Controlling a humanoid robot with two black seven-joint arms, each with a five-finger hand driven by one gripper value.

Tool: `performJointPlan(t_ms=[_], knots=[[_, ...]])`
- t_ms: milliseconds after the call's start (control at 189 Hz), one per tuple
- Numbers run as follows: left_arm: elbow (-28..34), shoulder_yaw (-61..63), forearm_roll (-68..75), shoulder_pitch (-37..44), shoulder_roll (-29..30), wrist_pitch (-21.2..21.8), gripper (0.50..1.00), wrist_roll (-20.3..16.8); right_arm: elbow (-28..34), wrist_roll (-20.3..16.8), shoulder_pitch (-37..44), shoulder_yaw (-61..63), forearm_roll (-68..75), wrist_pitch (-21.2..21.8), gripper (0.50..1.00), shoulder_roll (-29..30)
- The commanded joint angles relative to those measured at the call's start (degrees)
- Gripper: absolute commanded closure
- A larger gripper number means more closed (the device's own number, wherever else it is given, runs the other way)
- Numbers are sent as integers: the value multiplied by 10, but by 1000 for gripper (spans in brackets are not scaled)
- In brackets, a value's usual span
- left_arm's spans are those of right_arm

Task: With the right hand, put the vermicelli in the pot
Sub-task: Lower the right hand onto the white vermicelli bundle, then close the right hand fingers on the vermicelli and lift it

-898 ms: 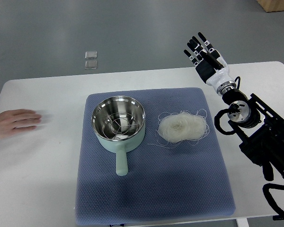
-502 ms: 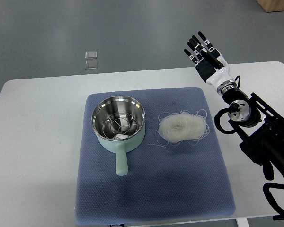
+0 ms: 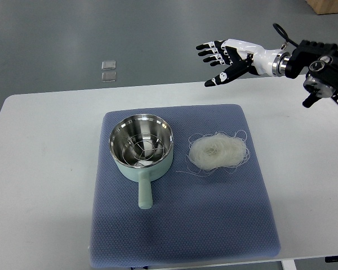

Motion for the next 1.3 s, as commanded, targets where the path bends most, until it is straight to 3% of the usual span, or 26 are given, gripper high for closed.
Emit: performJointPlan(t_ms=[0,100,248,977,1294], knots=[[-1,0,0,-1,0,-1,500,0,42,-31,108,-119,-86,57,572,-25],[-1,0,0,-2,0,0,500,0,45,-50,171,-199,-89,60,572,-25],[-1,0,0,-2,0,-1,500,0,66,-59,172,-201,-68,59,572,-20],[0,1,0,-2,0,-1,500,0,87,-64,-28,-106,-51,26,574,15],[1,1,0,-2,0,0,500,0,85,-62,-73,-105,-64,5,579,26]])
